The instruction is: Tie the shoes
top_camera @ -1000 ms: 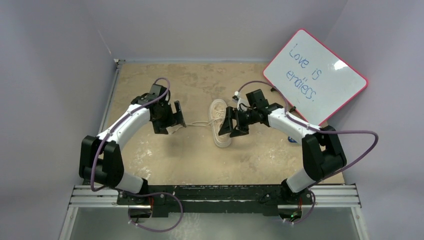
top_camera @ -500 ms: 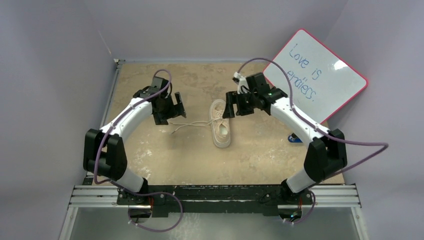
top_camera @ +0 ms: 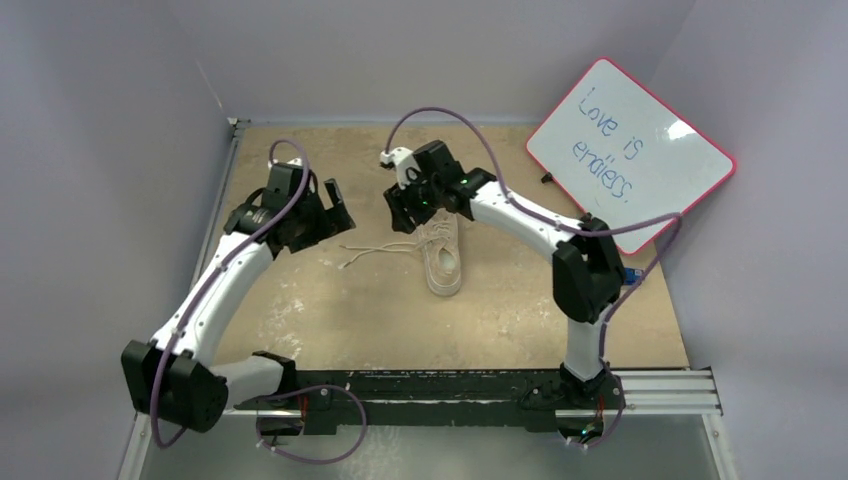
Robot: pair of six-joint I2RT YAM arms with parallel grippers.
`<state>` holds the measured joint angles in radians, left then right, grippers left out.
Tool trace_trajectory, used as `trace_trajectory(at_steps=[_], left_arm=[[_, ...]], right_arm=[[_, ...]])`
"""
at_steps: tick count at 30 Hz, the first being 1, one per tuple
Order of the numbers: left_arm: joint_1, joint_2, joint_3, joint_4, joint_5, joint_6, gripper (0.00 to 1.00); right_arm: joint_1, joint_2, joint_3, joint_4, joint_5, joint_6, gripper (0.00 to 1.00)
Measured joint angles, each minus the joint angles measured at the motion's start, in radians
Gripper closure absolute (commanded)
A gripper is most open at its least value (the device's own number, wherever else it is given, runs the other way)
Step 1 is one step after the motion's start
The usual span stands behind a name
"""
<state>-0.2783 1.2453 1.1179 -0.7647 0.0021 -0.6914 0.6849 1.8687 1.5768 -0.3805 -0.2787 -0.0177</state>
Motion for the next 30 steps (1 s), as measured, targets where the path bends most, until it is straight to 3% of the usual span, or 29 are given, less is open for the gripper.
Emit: trace_trajectory(at_steps=[11, 18, 30], left_arm=[[0.0, -0.234, 0.0, -0.213, -0.122, 0.058, 0.08], [0.0, -0.248, 0.0, -0.274, -0.137, 0.096, 0.08], [0.0, -0.222, 0.01, -0.284, -0.136, 0.128, 0.08]], right_arm=[[0.115, 0.31, 0.178, 0.038, 0.02, -0.196, 0.56], [0.158, 0.34, 0.179, 0.023, 0.029, -0.236, 0.68], [0.158, 0.37, 0.16, 0.065, 0.131, -0.233, 0.77]])
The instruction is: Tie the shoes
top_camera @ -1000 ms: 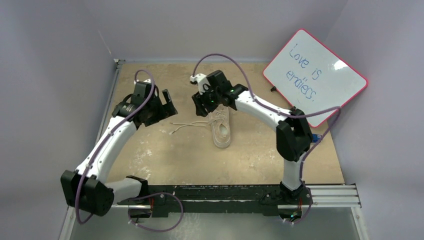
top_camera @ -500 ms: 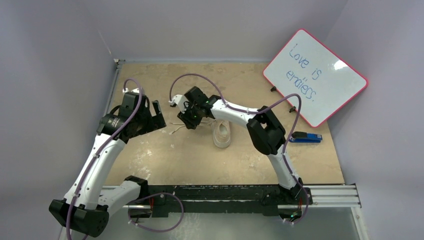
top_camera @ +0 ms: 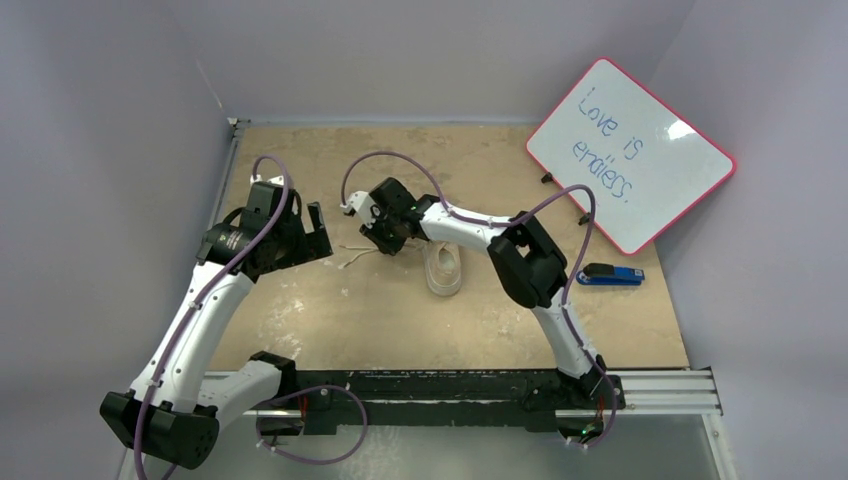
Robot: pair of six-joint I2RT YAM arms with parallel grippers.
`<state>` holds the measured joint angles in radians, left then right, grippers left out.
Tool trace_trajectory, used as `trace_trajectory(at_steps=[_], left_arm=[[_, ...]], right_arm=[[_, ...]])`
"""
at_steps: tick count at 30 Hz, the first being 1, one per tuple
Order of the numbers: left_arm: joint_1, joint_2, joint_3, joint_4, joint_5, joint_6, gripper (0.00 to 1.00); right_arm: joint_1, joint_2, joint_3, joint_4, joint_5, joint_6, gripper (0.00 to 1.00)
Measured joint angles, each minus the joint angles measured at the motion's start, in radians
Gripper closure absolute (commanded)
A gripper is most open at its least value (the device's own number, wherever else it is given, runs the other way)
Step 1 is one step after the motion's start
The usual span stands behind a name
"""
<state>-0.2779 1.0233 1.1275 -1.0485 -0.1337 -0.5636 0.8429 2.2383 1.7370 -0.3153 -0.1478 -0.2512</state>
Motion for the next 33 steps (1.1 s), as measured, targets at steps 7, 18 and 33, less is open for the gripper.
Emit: trace_trajectory(at_steps=[7, 18, 33], left_arm=[[0.0, 0.0, 0.0, 0.0, 0.001, -0.001, 0.08], [0.0, -0.002, 0.017, 0.008, 0.027, -0.011, 0.07], [-0.001, -0.153, -0.33, 0.661, 0.293, -0.135, 0.11]], right_arm=[[0.001, 0.0, -0.009, 0.02, 0.003, 0.0, 0.75], [0.003, 0.028, 0.018, 0.028, 0.009, 0.016, 1.0], [-0.134, -0.336, -0.013, -0.089, -0.22, 0.294, 1.0]])
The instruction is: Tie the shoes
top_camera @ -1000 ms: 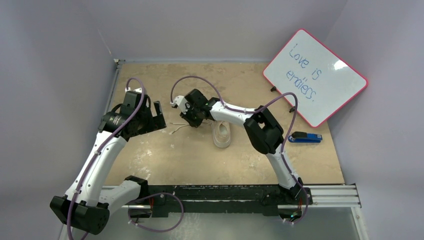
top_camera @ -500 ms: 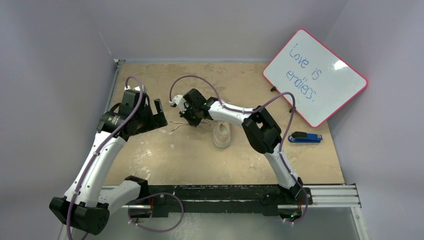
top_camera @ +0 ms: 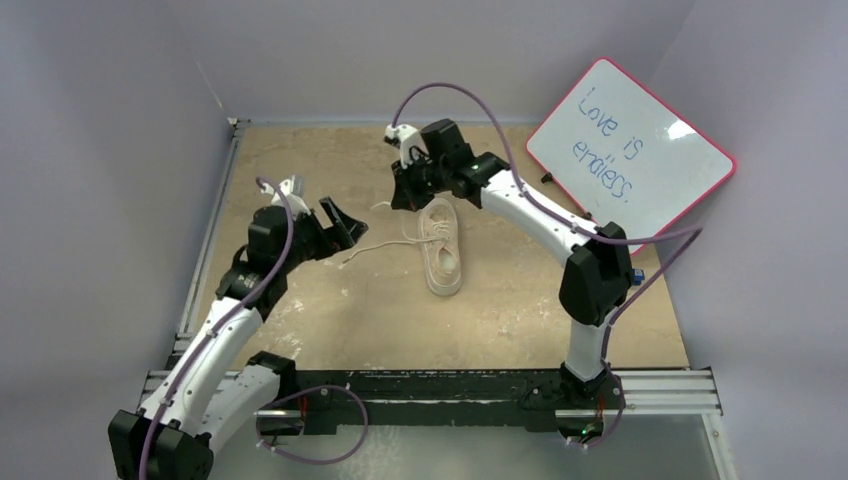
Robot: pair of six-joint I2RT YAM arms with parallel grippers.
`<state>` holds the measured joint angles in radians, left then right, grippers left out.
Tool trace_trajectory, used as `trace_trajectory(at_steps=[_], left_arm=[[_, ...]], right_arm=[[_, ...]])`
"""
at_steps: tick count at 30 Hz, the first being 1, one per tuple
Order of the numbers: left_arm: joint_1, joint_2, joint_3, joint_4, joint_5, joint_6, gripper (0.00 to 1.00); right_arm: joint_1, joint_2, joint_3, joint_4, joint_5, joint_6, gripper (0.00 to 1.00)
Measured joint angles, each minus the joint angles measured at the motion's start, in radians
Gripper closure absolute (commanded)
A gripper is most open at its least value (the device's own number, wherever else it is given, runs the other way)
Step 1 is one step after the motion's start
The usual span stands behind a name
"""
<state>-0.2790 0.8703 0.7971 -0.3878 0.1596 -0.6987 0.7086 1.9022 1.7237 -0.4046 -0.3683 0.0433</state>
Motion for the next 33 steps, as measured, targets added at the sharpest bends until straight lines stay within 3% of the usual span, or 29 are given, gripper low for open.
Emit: trace_trajectory(at_steps=[3, 6, 9, 18, 21, 33], left_arm=[[-0.006, -0.029, -0.208, 0.288, 0.038, -0.074, 0.12], [-0.024, 0.017, -0.317, 0.488, 0.064, -0.132, 0.12], [-0.062, 0.122, -0.365, 0.713, 0.083, -0.179, 0.13], [-0.18, 0.43, -0.37, 1.141, 0.095, -0.235, 0.27], [-0.194, 0.495, -0.364, 1.207, 0.095, -0.25, 0.37], [-0.209, 0.57, -0.333, 1.29, 0.099, -0.257, 0.54]], right_arm=[[-0.042, -0.041, -0.009, 0.013, -0.054, 0.043, 1.0], [-0.058, -0.046, -0.018, 0.024, -0.1, 0.084, 1.0], [-0.057, -0.04, -0.028, 0.022, -0.138, 0.121, 1.0], [-0.07, -0.039, -0.028, 0.025, -0.203, 0.19, 1.0], [-0.082, -0.039, -0.028, 0.031, -0.21, 0.206, 1.0], [-0.095, -0.039, -0.018, 0.074, -0.23, 0.256, 1.0]])
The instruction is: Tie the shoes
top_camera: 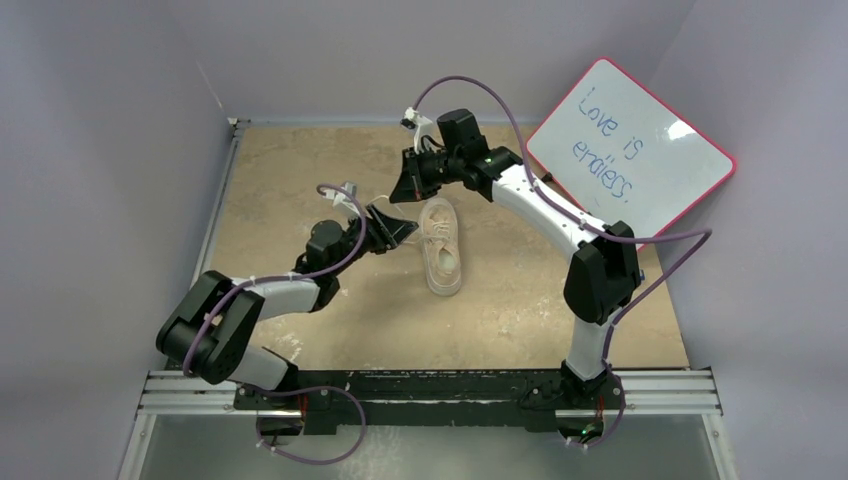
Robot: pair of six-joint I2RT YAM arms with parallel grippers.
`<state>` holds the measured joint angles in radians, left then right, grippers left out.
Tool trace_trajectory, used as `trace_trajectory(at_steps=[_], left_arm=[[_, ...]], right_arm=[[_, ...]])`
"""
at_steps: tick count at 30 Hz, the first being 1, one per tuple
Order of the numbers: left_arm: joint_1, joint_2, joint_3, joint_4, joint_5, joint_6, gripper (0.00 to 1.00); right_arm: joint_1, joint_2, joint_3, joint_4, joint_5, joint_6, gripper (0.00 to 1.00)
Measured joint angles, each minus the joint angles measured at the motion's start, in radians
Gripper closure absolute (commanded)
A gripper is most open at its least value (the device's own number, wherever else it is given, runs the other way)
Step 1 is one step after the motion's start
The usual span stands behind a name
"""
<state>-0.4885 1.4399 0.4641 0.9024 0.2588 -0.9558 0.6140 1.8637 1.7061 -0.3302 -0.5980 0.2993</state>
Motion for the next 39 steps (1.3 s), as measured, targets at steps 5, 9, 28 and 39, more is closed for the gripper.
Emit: trace_trajectory(at_steps=[5, 9, 28, 39], left_arm=[[-0.005, 0.034, 0.0, 0.035, 0.003, -0.014, 0.65], [-0.006, 0.043, 0.0, 0.04, 0.002, -0.021, 0.65], [-0.006, 0.099, 0.074, 0.051, 0.003, -0.019, 1.0], [-0.006, -0.003, -0.01, -0.046, -0.032, -0.026, 1.0]], right_arm=[[-0.005, 0.006, 0.018, 0.009, -0.001, 0.016, 1.0], [-0.006, 0.018, 0.028, 0.022, -0.01, 0.024, 1.0], [-0.006, 0.028, 0.028, 0.031, -0.024, 0.05, 0.8], [-0.089, 0.003, -0.015, 0.009, 0.105, -0.058, 0.58]])
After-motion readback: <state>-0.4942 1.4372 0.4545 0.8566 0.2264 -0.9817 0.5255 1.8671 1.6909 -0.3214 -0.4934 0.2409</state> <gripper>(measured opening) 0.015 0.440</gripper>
